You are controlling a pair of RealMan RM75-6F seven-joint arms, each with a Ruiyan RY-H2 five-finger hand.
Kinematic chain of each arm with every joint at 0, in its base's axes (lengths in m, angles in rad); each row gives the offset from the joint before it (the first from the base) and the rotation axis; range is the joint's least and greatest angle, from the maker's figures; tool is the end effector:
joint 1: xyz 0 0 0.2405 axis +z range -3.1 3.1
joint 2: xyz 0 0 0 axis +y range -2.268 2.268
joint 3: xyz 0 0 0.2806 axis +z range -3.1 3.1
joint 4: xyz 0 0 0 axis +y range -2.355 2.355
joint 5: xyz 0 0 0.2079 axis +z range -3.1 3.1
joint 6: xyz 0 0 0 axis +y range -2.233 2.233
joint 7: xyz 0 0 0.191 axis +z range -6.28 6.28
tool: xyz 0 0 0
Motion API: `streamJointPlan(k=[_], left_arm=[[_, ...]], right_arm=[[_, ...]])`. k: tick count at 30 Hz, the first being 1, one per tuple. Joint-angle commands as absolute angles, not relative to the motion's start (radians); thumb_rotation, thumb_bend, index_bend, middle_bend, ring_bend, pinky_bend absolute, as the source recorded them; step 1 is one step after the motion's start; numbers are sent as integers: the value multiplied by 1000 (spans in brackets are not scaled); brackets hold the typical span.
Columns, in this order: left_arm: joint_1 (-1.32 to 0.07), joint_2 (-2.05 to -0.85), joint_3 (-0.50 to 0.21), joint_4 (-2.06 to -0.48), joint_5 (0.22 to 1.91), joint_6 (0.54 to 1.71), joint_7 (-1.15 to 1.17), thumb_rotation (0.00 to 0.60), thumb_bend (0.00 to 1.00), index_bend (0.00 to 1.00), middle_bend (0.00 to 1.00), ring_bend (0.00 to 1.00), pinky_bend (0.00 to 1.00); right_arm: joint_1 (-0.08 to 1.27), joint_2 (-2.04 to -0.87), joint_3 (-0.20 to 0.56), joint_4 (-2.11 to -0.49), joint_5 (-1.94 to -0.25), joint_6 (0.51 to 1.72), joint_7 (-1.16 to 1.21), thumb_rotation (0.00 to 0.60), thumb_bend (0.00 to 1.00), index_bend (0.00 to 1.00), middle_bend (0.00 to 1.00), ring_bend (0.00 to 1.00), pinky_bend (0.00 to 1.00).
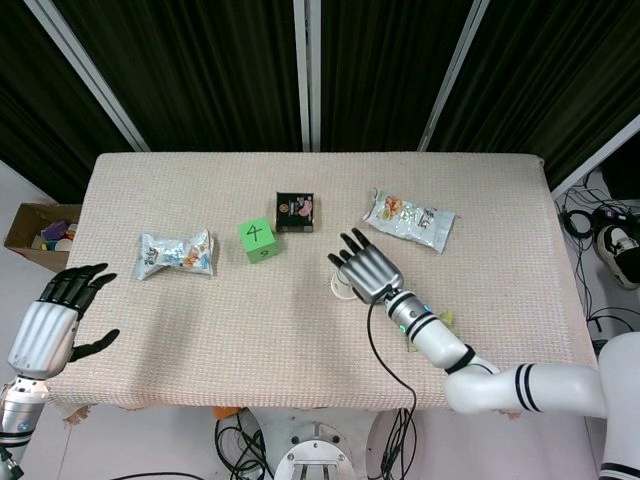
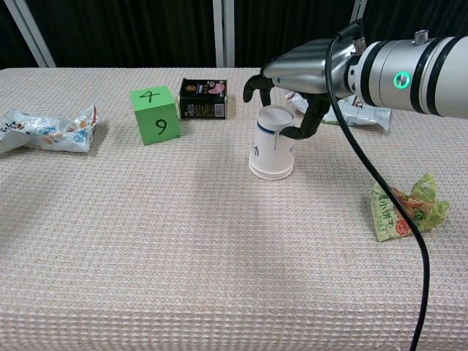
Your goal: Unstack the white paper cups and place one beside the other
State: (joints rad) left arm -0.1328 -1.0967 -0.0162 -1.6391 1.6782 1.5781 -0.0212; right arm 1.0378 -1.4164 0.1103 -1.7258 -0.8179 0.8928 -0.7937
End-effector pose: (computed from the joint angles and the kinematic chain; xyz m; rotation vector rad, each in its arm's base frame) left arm -0.2826 0.2327 0.1735 -1.5199 -0.7770 -1.0947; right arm -0.0663 -0.3982 -0.0303 2.1794 -0.5698 0.6849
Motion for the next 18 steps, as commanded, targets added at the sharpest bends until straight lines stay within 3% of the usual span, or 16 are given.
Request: streamJointPlan(k=[1, 18], left_arm=[[-133, -1097, -15, -1640, 1677, 1574, -21, 600, 149, 200, 129, 131, 163], [-131, -1094, -15, -1637, 1668, 1570, -32, 600, 150, 199, 129, 130, 164]], right_arm=[[1040, -1418, 106, -1722, -822, 899, -792, 600, 353, 190, 295, 0, 30], [1054, -1431, 83, -1701, -836, 921, -785, 600, 354, 346, 366, 31, 37]])
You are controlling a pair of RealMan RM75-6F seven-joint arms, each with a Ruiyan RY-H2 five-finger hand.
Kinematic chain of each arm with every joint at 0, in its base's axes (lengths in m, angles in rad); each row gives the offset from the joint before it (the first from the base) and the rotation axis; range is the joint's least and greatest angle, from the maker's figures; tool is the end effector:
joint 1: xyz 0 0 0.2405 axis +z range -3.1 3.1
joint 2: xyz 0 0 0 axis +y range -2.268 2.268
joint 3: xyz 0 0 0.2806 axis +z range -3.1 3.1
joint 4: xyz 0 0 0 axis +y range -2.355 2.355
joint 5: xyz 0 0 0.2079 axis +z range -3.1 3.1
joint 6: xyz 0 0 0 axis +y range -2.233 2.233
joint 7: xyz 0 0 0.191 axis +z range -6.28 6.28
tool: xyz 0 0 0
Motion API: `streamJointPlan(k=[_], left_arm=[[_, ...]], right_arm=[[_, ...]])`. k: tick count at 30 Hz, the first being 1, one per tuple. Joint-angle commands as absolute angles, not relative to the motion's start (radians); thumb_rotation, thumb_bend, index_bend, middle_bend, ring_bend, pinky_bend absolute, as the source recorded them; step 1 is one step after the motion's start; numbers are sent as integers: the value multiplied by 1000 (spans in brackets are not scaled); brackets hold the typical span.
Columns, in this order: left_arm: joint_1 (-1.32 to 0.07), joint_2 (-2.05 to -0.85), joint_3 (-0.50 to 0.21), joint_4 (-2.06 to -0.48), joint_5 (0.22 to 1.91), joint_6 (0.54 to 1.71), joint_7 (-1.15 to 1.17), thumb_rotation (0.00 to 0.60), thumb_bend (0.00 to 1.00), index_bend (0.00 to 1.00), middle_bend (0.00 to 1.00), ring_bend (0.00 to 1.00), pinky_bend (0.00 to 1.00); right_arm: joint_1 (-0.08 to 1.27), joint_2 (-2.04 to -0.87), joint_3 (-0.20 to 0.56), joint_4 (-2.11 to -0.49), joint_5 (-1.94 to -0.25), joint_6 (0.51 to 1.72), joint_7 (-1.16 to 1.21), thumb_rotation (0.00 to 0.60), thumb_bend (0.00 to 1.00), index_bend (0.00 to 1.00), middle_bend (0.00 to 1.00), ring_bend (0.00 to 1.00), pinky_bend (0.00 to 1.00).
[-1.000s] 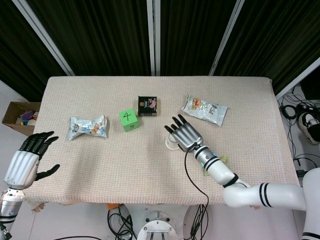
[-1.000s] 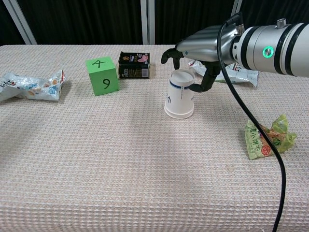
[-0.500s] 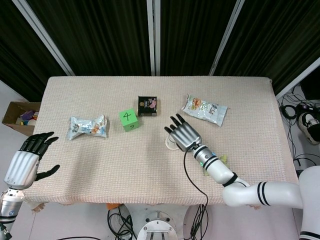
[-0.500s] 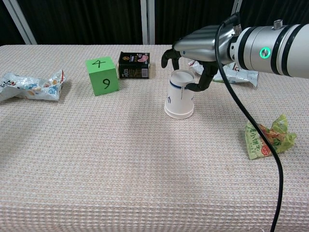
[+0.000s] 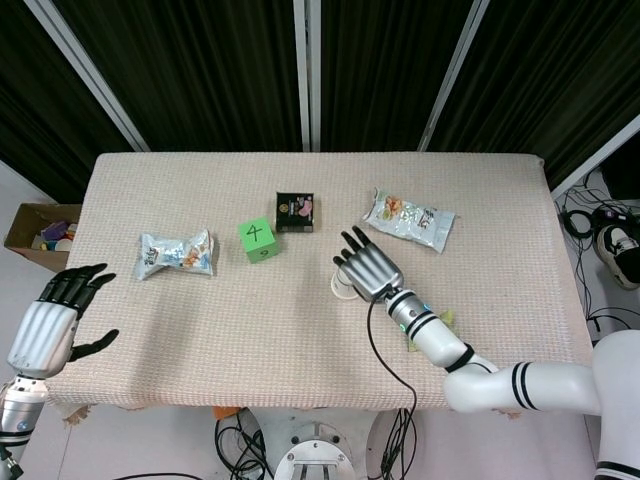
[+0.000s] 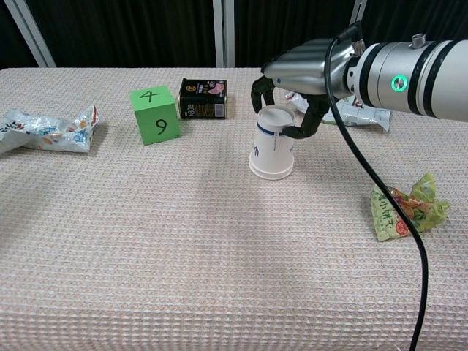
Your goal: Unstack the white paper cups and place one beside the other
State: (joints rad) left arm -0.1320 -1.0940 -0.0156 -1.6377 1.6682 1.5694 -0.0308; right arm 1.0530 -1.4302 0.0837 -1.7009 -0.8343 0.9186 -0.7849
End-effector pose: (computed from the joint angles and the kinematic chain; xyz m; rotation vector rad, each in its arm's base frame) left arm -0.2857 0.2329 0.1736 -1.5157 -0.7931 -1.0862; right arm -0.0673 -0.4010 -0.0324 2.1720 -0.5339 0.6820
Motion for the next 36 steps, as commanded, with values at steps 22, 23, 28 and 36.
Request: streamJointPlan(k=[22, 23, 28, 36], left_arm=[[-133, -1084, -16, -1654, 1677, 1571, -18, 600, 150, 198, 129, 131, 164], [-133, -1084, -17, -1656, 1677, 1570, -17, 600, 150, 199, 129, 131, 164], [-137, -1087, -18, -1659, 1681, 1568, -16, 600, 150, 199, 129, 131, 164], [-145, -1098, -17, -1661, 1686, 1557, -12, 600, 149, 199, 129, 131, 164]], right_arm=[[995, -1249, 109, -1953, -950, 1080, -758, 600, 355, 371, 389, 45, 40], [978, -1220, 110, -1981, -970, 1104, -749, 600, 355, 371, 390, 46, 41], [893, -1108, 96, -2045, -1025, 1181, -694, 600, 354, 371, 389, 49, 42], [815, -1105, 35, -1940, -1022, 1123, -600, 600, 355, 371, 387, 49, 42]])
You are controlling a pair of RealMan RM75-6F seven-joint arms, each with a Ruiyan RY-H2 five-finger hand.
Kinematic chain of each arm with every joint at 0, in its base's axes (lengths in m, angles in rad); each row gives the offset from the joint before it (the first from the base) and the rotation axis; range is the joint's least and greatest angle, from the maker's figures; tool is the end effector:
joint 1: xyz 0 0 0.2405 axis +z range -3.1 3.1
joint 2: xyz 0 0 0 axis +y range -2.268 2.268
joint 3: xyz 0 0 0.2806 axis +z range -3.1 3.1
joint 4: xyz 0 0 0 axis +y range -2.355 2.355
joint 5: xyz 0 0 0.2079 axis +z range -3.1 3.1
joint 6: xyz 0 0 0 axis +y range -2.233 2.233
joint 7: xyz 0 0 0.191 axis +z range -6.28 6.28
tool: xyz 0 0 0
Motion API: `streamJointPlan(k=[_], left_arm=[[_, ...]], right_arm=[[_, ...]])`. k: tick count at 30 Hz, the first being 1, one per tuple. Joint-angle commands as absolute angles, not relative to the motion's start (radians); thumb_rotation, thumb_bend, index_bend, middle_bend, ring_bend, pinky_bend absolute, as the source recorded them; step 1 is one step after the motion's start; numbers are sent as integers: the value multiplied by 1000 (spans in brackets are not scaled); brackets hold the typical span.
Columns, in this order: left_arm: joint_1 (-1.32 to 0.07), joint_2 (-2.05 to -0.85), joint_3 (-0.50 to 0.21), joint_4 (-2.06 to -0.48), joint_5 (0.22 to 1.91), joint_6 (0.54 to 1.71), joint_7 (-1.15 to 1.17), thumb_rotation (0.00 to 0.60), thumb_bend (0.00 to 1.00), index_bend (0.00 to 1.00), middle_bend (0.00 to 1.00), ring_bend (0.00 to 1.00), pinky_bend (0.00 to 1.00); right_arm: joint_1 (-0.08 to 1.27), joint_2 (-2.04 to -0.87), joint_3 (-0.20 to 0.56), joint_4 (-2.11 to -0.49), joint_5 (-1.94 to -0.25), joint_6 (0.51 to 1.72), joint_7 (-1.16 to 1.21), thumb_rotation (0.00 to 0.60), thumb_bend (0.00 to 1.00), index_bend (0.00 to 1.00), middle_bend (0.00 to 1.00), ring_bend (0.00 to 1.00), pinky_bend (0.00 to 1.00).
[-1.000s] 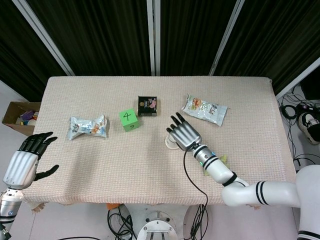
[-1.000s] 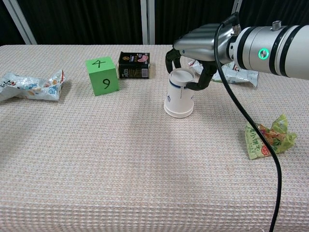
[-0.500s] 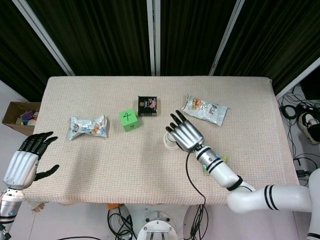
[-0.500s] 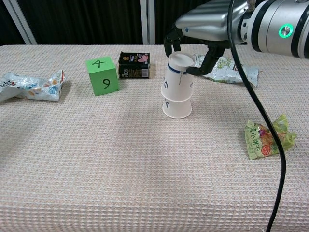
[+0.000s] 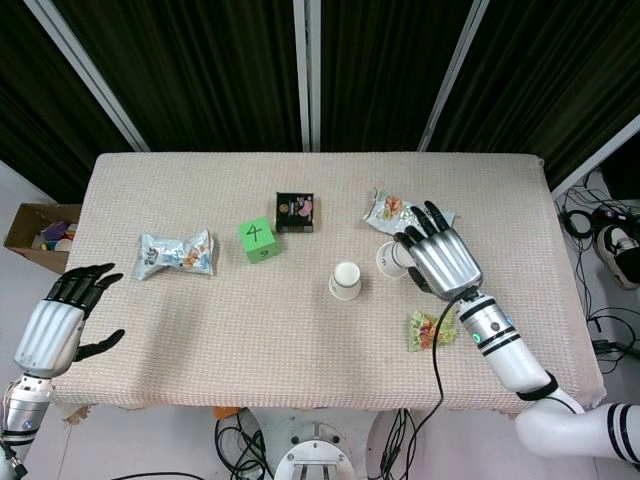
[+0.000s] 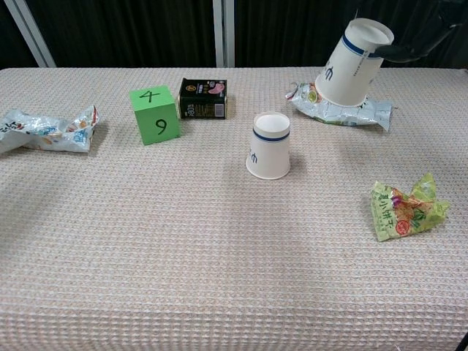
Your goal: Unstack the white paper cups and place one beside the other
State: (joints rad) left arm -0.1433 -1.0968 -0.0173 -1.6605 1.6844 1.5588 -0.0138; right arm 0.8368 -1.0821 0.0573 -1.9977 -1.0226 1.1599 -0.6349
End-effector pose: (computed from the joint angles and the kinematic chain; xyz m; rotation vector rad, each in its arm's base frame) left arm -0.2761 0.2352 0.1685 -1.5378 -0.7896 -1.1049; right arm -0.1125 -0.3728 0.1022 1.9017 -0.5923 0.8058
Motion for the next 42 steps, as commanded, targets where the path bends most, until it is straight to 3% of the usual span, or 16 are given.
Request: streamJointPlan(k=[1, 16, 34, 37, 42], left_arm=[[-145, -1099, -17, -1662, 1687, 1557, -11, 600, 149, 199, 128, 131, 164], [-132, -1104, -8, -1655, 1680, 1566, -16, 600, 150, 199, 129, 131, 164], [-122, -1116, -5, -1623, 1679, 1576, -46, 600, 150, 199, 129, 131, 164], [-122, -1117, -5, -1622, 1679, 1577, -47, 600, 150, 199, 129, 131, 164], [-123, -1117, -5, -1623, 1679, 1576, -45, 600, 149, 199, 129, 131, 163]], right_arm=[[813, -1118, 31, -1918, -1022, 1111, -592, 600, 355, 371, 387, 49, 42], [843, -1347, 61, -1666, -991, 992, -585, 600, 354, 372, 382, 49, 43], [851, -1406, 68, -1656, -954, 974, -634, 600, 349, 371, 363, 49, 44], [849, -1403, 64, -1666, -947, 973, -640, 600, 343, 329, 338, 49, 45], [847, -1390, 54, -1692, -932, 981, -674, 600, 323, 172, 262, 35, 42]])
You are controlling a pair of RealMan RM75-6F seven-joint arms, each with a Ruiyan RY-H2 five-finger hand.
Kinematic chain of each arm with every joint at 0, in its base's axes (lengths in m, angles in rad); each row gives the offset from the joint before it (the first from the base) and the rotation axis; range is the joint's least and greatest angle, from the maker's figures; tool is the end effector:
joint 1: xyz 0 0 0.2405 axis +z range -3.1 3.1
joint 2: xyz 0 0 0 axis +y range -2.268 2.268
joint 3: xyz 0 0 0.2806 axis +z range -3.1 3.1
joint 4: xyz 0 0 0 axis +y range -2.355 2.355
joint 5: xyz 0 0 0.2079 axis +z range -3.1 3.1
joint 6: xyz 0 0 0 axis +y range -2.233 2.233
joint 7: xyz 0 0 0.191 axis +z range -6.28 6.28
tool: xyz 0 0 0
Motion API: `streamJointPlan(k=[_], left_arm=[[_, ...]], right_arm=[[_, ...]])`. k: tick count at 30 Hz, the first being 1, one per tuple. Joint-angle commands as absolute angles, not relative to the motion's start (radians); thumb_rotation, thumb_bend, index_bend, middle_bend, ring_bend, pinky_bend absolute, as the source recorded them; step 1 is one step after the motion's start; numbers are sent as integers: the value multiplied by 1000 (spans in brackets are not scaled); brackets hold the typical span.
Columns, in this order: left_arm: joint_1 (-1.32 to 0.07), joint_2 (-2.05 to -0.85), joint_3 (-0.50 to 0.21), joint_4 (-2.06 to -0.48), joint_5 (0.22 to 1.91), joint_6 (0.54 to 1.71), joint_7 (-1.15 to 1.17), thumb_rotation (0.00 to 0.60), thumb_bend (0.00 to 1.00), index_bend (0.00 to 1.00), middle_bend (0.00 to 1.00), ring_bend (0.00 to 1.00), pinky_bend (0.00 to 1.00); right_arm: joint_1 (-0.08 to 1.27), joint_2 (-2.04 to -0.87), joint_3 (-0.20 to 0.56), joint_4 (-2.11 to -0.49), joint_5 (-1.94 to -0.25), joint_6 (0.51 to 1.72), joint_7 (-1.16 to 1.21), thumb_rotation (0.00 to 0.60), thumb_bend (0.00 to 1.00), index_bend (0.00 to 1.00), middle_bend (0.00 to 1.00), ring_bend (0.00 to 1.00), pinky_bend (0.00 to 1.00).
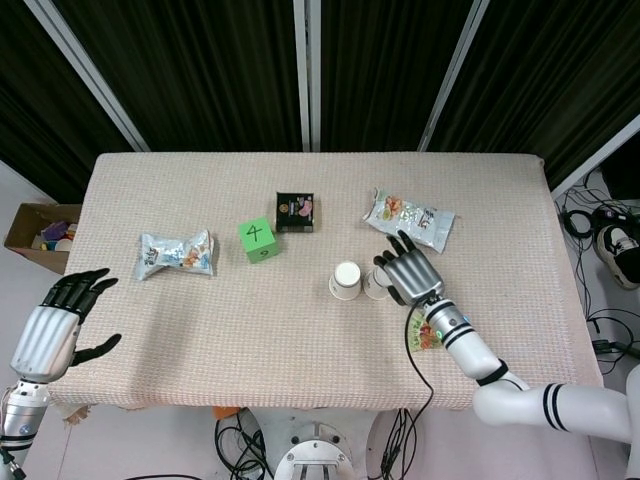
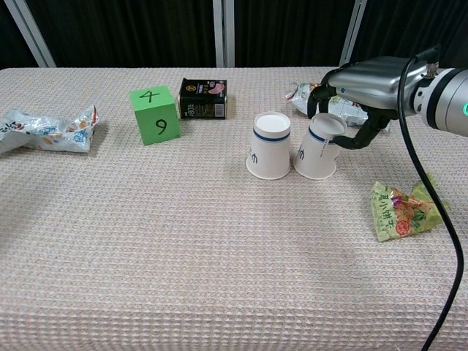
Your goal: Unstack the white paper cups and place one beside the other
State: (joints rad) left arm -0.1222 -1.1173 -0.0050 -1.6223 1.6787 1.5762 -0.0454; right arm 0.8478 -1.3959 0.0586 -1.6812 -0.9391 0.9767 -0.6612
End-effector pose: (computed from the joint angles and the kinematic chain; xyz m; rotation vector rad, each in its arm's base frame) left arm -0.2882 0.2277 0.1659 -1.5144 -0.8176 -1.0994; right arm -0.1472 -0.3882 -0.0109 2.0291 -0.7124 0.6611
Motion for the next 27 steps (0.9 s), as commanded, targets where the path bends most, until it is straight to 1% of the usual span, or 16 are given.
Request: streamJointPlan(k=[1, 5, 10, 15, 19, 23, 27], left_arm=[[-123, -1117, -5, -1624, 1679, 1575, -44, 600, 150, 199, 129, 131, 164], [-126, -1113, -6, -1632, 1677, 1568, -39, 600, 150, 199, 129, 131, 164], [-130, -1105, -9, -1641, 1672, 1561, -30, 600, 149, 199, 129, 131, 163], [-117, -1088, -21, -1635, 1618, 1554, 17, 600, 149, 199, 129, 131, 163], [-97, -1061, -28, -1647, 1515, 1517, 88, 600, 149, 199, 129, 131, 163], [-76, -1043, -31, -1654, 1422, 1489, 144, 600, 150, 199, 129, 131, 163], [-48, -1044, -33, -1652, 1377, 1505, 156, 600, 150, 199, 129, 131, 164]], right_arm=[[846, -1387, 51, -1697, -931, 984, -681, 600, 323, 150, 251, 35, 41], [843, -1370, 42, -1732, -917, 1002, -716, 600, 324, 69, 198, 34, 36], [824, -1320, 34, -1800, -920, 1052, -744, 600, 323, 11, 152, 19, 26], [732, -1183, 15, -1932, -1033, 1206, -706, 600, 324, 2, 142, 17, 20], [597, -1068, -33, -1988, -1189, 1385, -624, 600, 331, 1, 142, 17, 23], [452, -1013, -89, -1953, -1323, 1542, -498, 600, 335, 1, 139, 11, 23], [325, -1017, -128, -1857, -1415, 1660, -352, 600, 336, 1, 122, 0, 23]])
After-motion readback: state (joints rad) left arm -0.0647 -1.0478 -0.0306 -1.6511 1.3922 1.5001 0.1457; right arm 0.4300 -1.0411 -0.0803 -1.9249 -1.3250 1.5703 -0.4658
